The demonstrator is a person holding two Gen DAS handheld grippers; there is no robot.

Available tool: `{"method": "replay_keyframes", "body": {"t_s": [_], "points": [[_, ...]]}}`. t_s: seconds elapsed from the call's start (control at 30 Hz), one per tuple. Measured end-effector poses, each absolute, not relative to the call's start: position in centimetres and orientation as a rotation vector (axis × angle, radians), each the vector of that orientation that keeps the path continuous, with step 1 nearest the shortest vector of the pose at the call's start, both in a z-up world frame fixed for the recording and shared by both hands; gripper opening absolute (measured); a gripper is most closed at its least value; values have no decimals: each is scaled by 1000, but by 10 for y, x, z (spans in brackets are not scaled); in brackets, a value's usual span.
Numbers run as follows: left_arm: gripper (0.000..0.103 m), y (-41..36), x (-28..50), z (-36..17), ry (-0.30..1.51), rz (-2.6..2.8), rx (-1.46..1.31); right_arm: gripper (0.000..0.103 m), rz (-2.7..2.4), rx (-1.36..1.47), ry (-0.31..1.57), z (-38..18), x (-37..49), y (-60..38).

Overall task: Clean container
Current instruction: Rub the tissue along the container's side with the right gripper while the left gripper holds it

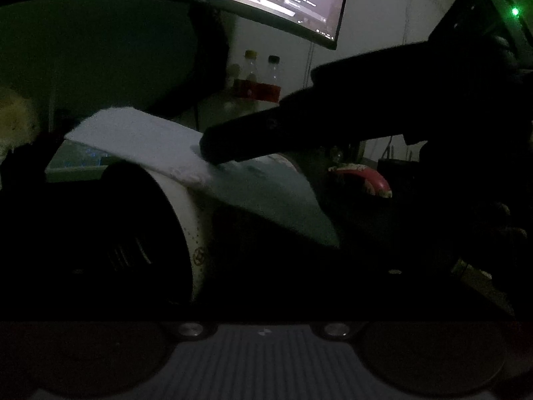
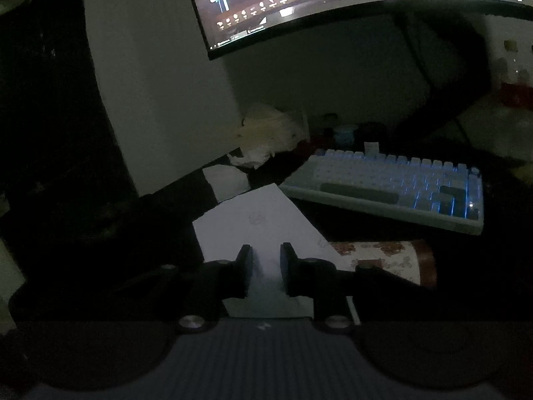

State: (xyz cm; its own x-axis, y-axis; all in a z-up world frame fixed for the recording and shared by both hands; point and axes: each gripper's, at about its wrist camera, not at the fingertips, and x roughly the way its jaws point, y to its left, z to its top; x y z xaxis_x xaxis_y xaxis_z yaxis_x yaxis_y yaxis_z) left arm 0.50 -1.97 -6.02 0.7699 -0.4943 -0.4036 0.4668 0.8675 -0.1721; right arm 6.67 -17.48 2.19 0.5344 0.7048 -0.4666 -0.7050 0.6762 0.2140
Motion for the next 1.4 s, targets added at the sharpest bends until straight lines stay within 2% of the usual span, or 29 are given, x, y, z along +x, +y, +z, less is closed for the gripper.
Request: {"method": "replay_keyframes", "body": {"t_s": [0.13, 0.2, 0.23, 0.27, 0.47, 0.5, 0.6, 0.67, 0.73, 1.03, 1.23, 1.4], "points": [[102, -22, 4, -60, 453, -520, -59, 22, 802, 21, 574, 22, 76, -186], [102, -23, 4, -60, 453, -518, -59, 34, 819, 16, 575, 23, 78, -187], [102, -24, 4, -60, 453, -518, -58, 51, 823, 11, 567, 23, 77, -186], [102, -24, 3, -60, 452, -519, -59, 58, 826, 6, 559, 22, 77, -184], [102, -21, 5, -59, 452, -533, -53, 58, 794, -37, 485, 15, 71, -174], [102, -22, 5, -59, 452, -534, -54, 57, 794, -36, 476, 14, 71, -173], [102, -22, 5, -59, 451, -536, -55, 44, 823, 0, 487, 15, 76, -177], [102, -23, 5, -59, 451, -537, -55, 17, 863, -8, 498, 16, 81, -178], [102, -24, 5, -59, 451, -536, -55, 6, 877, -68, 480, 17, 84, -179], [102, -28, 6, -58, 452, -538, -49, 5, 1139, -241, 469, 22, 107, -191], [102, -26, 7, -57, 454, -543, -48, 10, 1071, -121, 539, 20, 105, -190], [102, -18, 9, -55, 456, -555, -50, 9, 936, 5, 606, 23, 98, -186]]}}
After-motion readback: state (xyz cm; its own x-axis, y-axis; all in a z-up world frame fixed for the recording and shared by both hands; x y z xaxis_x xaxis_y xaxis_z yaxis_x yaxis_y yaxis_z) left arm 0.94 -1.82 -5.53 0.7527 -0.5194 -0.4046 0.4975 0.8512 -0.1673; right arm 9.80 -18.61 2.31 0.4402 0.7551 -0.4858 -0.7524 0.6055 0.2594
